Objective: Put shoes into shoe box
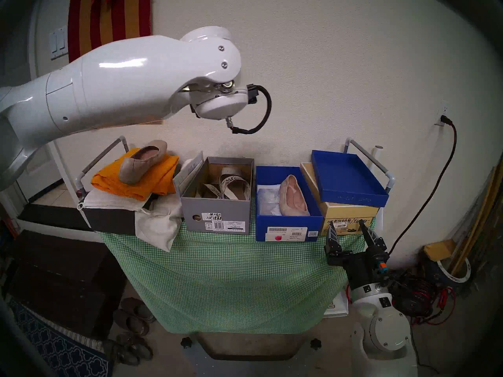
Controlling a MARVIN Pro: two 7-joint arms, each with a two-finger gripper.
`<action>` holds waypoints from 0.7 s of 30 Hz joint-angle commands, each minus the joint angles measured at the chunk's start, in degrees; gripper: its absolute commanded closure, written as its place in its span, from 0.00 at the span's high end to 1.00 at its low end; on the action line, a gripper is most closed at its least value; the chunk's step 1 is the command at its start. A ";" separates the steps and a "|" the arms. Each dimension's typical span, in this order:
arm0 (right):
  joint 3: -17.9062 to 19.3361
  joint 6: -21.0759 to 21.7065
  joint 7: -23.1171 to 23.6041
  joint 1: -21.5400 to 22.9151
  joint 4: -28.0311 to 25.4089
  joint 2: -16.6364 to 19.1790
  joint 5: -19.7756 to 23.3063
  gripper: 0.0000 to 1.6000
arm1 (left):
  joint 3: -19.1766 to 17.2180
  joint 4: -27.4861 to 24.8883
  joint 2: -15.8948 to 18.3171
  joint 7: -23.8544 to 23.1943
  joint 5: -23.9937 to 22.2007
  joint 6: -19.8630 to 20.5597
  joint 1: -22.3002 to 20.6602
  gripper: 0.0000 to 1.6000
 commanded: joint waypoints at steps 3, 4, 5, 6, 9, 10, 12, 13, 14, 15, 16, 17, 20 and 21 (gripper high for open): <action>-0.01 0.00 0.01 -0.02 -0.04 -0.01 0.03 1.00 | 3.57 -5.97 7.36 4.25 5.29 2.88 -5.52 1.00; -0.01 0.00 0.01 -0.02 -0.04 -0.01 0.03 1.00 | 3.80 -6.75 8.06 4.46 5.56 3.07 -5.89 1.00; -0.01 0.00 0.01 -0.02 -0.04 -0.01 0.03 1.00 | 4.04 -7.62 8.91 4.62 5.60 3.41 -6.34 1.00; -0.01 0.00 0.01 -0.02 -0.04 -0.01 0.03 1.00 | 4.12 -7.93 9.19 4.90 4.95 3.66 -6.80 1.00; -0.01 0.00 0.01 -0.02 -0.04 -0.01 0.03 1.00 | 4.11 -10.10 12.39 4.78 4.43 4.73 -7.94 1.00; -0.01 0.00 0.01 -0.02 -0.04 -0.01 0.03 1.00 | 4.71 -9.22 11.44 5.81 4.18 4.62 -8.65 1.00; -0.01 0.00 0.01 -0.02 -0.04 -0.01 0.03 1.00 | 4.83 -9.80 12.95 6.11 3.80 5.26 -9.55 1.00; -0.01 0.00 0.01 -0.02 -0.04 -0.01 0.03 1.00 | 4.67 -10.31 14.36 5.92 3.26 5.91 -9.90 1.00; -0.01 0.00 0.01 -0.02 -0.04 -0.01 0.03 1.00 | 4.86 -10.39 14.90 6.26 3.10 6.23 -10.34 1.00; -0.01 0.00 0.01 -0.02 -0.04 -0.01 0.03 1.00 | 5.20 -10.50 15.38 6.51 2.92 6.75 -10.70 1.00; -0.01 0.00 0.01 -0.02 -0.04 -0.01 0.03 1.00 | 5.52 -10.67 15.93 6.84 2.56 7.29 -11.00 1.00; -0.01 0.00 0.01 -0.02 -0.04 -0.01 0.03 1.00 | 5.63 -11.29 17.54 6.53 1.88 8.11 -11.06 1.00; -0.01 0.00 0.01 -0.02 -0.04 -0.01 0.03 1.00 | 6.40 -10.90 18.88 6.53 -0.54 9.42 -11.66 1.00; -0.01 0.00 0.01 -0.02 -0.04 -0.01 0.03 1.00 | 6.61 -10.60 19.39 6.40 -1.58 9.86 -11.72 1.00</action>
